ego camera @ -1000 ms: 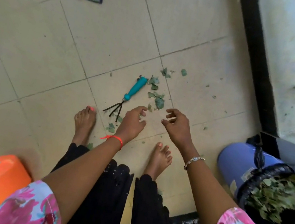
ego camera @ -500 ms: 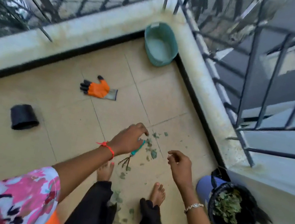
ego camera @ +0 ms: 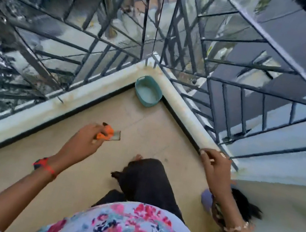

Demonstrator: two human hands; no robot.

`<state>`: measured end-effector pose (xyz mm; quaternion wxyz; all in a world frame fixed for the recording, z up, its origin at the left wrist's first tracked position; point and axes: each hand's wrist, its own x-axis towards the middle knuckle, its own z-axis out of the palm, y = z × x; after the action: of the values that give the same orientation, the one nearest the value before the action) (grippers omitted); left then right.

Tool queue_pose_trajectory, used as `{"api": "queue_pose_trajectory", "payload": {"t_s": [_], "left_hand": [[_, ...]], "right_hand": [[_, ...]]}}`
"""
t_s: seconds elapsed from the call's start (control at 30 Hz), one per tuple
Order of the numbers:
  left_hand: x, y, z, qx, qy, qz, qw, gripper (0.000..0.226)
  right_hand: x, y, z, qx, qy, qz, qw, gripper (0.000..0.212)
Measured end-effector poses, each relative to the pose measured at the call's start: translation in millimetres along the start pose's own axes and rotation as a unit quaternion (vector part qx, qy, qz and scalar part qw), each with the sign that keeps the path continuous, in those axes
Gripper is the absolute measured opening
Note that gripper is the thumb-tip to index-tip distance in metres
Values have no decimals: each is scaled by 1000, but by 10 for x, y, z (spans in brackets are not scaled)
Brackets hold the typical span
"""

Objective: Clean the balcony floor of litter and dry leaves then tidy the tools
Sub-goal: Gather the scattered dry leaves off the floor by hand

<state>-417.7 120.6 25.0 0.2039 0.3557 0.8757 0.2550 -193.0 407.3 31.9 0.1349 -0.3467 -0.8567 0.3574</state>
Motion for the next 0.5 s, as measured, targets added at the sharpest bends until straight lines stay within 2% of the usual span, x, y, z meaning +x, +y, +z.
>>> {"api": "queue_pose_trajectory", "payload": {"t_s": [0.1,0.23,0.4,0.5], "left_hand": [[299,-56,141,23,-59,38,997,15],[902,37,320,76,-145,105,981,15],[1759,386,388,168,-224,191,941,25],[2196,724,440,227,-247,258,906,30]], "right_hand": [[-9,107,216,36,-6,78,996,10],[165,151,589,28,-37,107,993,12],[531,66,788,-30,-91,116,989,16],[749,-30,701,-60,-72,121,988,17]]}}
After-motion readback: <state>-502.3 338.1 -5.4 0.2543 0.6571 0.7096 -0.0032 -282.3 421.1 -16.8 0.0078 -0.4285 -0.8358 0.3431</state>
